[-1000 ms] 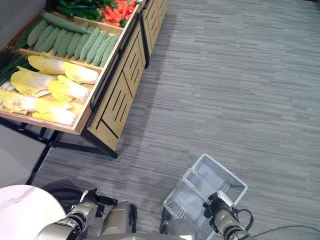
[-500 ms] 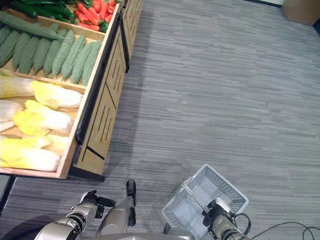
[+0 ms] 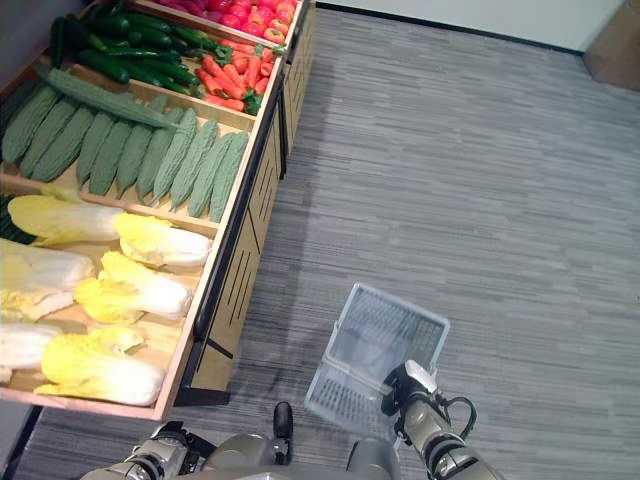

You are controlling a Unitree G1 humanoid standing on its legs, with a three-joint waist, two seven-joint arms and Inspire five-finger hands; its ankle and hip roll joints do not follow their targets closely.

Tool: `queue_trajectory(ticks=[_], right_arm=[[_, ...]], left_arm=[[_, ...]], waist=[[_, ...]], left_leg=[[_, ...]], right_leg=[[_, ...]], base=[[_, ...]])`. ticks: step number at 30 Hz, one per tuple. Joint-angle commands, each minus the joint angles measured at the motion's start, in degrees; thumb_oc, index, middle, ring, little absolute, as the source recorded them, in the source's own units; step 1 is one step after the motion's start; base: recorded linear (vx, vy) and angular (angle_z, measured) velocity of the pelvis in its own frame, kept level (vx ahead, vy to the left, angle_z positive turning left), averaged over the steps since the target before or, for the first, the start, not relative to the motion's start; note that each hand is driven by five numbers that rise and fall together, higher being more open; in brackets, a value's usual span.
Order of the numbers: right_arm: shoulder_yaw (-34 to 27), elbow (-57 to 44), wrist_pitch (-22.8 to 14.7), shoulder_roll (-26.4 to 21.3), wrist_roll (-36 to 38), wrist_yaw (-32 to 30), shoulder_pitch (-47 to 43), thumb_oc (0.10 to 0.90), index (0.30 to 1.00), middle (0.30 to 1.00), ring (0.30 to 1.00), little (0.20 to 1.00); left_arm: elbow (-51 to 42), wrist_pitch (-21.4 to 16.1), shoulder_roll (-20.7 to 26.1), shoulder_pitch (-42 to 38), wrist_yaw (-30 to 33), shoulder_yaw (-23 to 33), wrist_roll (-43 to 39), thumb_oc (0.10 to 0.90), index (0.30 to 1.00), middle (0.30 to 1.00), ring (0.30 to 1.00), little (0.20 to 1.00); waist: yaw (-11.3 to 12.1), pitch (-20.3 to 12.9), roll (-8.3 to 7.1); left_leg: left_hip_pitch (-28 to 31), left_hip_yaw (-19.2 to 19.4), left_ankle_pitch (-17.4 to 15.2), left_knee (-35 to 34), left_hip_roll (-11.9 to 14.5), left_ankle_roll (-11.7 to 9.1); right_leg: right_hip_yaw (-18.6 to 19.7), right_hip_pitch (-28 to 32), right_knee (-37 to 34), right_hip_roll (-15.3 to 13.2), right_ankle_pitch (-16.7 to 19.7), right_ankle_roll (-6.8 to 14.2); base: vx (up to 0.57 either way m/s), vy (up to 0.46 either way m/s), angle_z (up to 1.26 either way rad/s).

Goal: Get the vegetables into the basket

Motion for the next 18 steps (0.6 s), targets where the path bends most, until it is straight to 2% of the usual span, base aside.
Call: queue_trajectory(ticks=[1, 4, 5, 6, 8, 10, 11, 13, 15, 18], right_arm=[[-0.41, 1.07, 1.51, -3.71, 0.79, 0.4, 0.32, 0.4, 0.3, 0.3, 0.3, 0.3], [-0.27, 0.46, 1.52, -3.44, 0.34, 0.6, 0.27, 0.4, 0.3, 0.3, 0.3, 0.3], [-0.26, 0.46, 1.53, -3.44, 0.34, 0.6, 0.27, 0.4, 0.3, 0.3, 0.3, 0.3], [-0.33, 0.19, 1.55, -3.21, 0.02, 0.57, 0.44, 0.4, 0.3, 0.3, 0.3, 0.3], [-0.36, 0.0, 1.52, -3.26, -0.25, 0.71, 0.74, 0.4, 0.3, 0.3, 0.3, 0.3], [-0.36, 0.1, 1.32, -3.44, -0.22, 0.66, 1.62, 0.4, 0.3, 0.3, 0.3, 0.3], [-0.25, -0.02, 1.31, -4.0, -0.29, 0.45, 1.93, 0.4, 0.3, 0.3, 0.3, 0.3], [-0.28, 0.62, 1.16, -4.2, -0.14, 0.31, 2.33, 0.4, 0.3, 0.3, 0.3, 0.3], [-0.35, 0.48, 1.18, -4.47, -0.31, 0.33, 2.53, 0.4, 0.3, 0.3, 0.3, 0.3], [0.21, 0.89, 1.0, -5.39, 0.25, -0.21, 2.45, 0.4, 0.3, 0.3, 0.3, 0.3]], left_arm=[[0.2, -0.22, 0.68, -1.15, 0.71, 1.79, 3.07, 0.9, 1.0, 1.0, 1.0, 1.0], [0.81, -0.49, 0.8, -0.92, 0.66, 2.96, 3.36, 0.9, 1.0, 1.0, 1.0, 1.0], [0.82, -0.51, 0.8, -0.91, 0.65, 2.98, 3.37, 0.9, 1.0, 1.0, 1.0, 1.0], [1.31, -0.46, 0.91, -0.58, 0.4, 3.69, 3.64, 0.9, 1.0, 1.0, 1.0, 1.0], [1.61, -0.12, 0.84, -0.15, 0.11, 4.0, 4.18, 0.9, 1.0, 1.0, 1.0, 1.0], [1.85, 0.21, 0.6, 0.24, -0.14, 3.82, 4.96, 0.9, 1.0, 1.0, 1.0, 1.0], [1.72, 0.19, 0.47, 0.26, 0.02, 3.7, 5.02, 0.9, 1.0, 1.0, 1.0, 1.0], [1.72, 0.22, 0.22, 0.03, -0.02, 3.21, 4.73, 0.9, 1.0, 1.0, 1.0, 1.0], [1.64, 0.26, 0.07, -0.13, 0.21, 3.21, 4.07, 0.9, 1.0, 1.0, 1.0, 1.0], [1.2, 0.26, -0.25, -0.88, 0.61, 2.73, 2.92, 0.9, 1.0, 1.0, 1.0, 1.0]], waist=[[-0.88, 3.85, -1.73], [-1.61, 3.94, -1.89], [-1.67, 3.96, -1.79], [-1.87, 3.73, -2.25], [-2.16, 3.46, -2.73], [-2.73, 2.9, -2.68], [-3.42, 2.88, -1.93], [-3.94, 2.45, -1.58], [-4.22, 2.28, -1.15], [-4.74, 1.87, -0.14]], left_leg=[[-0.68, -2.16, -4.11, 4.73, 1.91, -6.89], [2.33, -2.63, -5.1, 3.29, 2.26, -7.76], [2.42, -2.7, -5.12, 3.22, 2.38, -7.8], [4.34, -2.49, -5.79, 2.2, 2.29, -8.2], [5.89, -2.44, -6.72, 1.69, 2.0, -8.27], [7.71, -3.23, -8.08, 1.58, 2.35, -8.46], [8.61, -3.63, -8.92, 1.82, 3.16, -8.62], [8.96, -4.81, -8.99, 2.36, 4.44, -9.41], [8.94, -5.6, -9.36, 3.08, 5.2, -9.7], [7.15, -6.95, -8.92, 7.18, 7.53, -11.13]], right_leg=[[1.01, -0.94, -12.01, -0.33, 18.0, 1.5], [-2.73, -2.86, -17.26, -0.14, 21.16, 3.01], [-2.86, -2.68, -17.4, -0.04, 21.19, 2.99], [-6.26, -3.65, -18.73, 0.41, 22.46, 3.32], [-8.19, -3.52, -18.05, 0.95, 23.16, 2.98], [-7.89, -3.06, -16.98, 1.75, 22.24, 2.0], [-5.27, -2.98, -16.21, 3.22, 21.56, 1.23], [-4.11, -2.63, -15.36, 4.24, 20.68, 0.31], [-3.92, -2.54, -14.69, 4.91, 20.14, -0.27], [-5.27, -2.29, -12.8, 6.5, 16.83, -2.45]], base=[[0.25, -0.093, 0.5], [0.22, -0.08, 0.3], [0.24, -0.103, 0.16], [0.23, -0.101, 0.17], [0.27, -0.123, 0.12], [0.26, -0.137, 0.03], [0.26, -0.158, 0.35], [0.23, -0.195, 0.64], [0.15, -0.147, 0.31], [0.16, -0.221, 0.2]])
